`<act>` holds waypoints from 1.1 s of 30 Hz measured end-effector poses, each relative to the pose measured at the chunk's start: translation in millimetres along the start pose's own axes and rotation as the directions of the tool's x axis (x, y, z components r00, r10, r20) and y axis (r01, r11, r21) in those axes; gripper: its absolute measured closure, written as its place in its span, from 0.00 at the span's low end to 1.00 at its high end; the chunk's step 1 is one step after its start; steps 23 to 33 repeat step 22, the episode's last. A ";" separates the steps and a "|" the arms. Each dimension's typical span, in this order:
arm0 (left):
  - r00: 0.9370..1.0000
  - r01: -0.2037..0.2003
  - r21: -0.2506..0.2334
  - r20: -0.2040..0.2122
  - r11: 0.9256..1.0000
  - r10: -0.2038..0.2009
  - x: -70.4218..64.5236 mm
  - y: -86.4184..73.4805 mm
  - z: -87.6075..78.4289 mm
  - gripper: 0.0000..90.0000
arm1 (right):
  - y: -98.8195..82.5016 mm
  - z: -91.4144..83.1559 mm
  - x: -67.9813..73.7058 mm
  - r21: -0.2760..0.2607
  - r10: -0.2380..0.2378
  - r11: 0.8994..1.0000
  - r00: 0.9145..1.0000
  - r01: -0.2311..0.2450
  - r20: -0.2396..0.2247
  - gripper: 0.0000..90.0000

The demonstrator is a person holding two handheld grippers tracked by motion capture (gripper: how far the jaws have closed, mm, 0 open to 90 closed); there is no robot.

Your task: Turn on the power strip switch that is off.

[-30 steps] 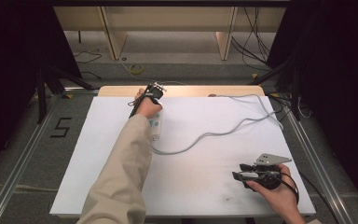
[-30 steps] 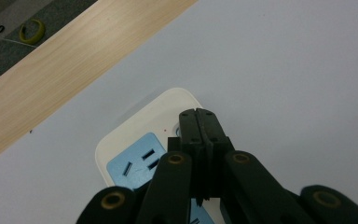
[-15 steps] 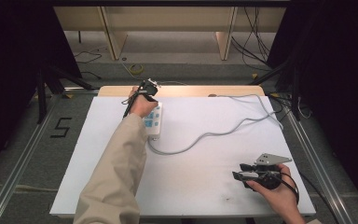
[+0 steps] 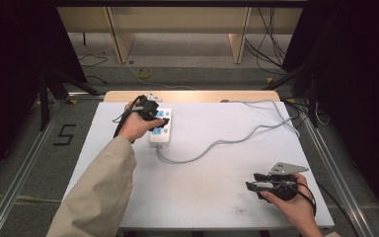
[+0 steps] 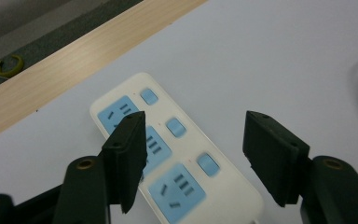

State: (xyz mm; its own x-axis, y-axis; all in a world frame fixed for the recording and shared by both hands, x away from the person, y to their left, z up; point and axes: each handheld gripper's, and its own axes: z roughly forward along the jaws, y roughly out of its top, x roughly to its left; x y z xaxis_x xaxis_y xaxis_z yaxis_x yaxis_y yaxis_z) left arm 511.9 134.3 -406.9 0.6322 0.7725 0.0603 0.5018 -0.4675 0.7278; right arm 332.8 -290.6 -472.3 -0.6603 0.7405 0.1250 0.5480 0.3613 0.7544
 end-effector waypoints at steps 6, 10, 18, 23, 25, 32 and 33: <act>0.998 -0.049 -0.065 0.031 0.997 0.051 -40.9 -49.7 -37.8 0.35 | -0.2 0.3 -0.4 0.000 0.002 1.000 1.000 -0.002 0.002 0.55; 0.999 -0.044 -0.140 0.025 0.989 0.048 -69.0 -88.9 -61.0 0.34 | -0.3 0.2 -0.5 0.000 0.004 1.000 1.000 -0.004 0.003 0.55; 0.997 -0.075 -0.148 -0.029 0.986 0.072 -98.2 -133.4 -76.5 0.32 | 1.0 0.0 1.1 0.002 -0.004 1.000 1.000 0.004 0.003 0.54; 0.999 -0.022 -0.148 -0.046 0.989 0.016 -97.4 -146.9 -75.0 0.29 | 0.6 -0.3 0.9 0.004 -0.003 1.000 1.000 0.003 0.002 0.54; 0.999 -0.022 -0.148 -0.046 0.989 0.016 -97.4 -146.9 -75.0 0.29 | 0.6 -0.3 0.9 0.004 -0.003 1.000 1.000 0.003 0.002 0.54; 0.999 -0.022 -0.148 -0.046 0.989 0.016 -97.4 -146.9 -75.0 0.29 | 0.6 -0.3 0.9 0.004 -0.003 1.000 1.000 0.003 0.002 0.54; 0.999 -0.022 -0.148 -0.046 0.989 0.016 -97.4 -146.9 -75.0 0.29 | 0.6 -0.3 0.9 0.004 -0.003 1.000 1.000 0.003 0.002 0.54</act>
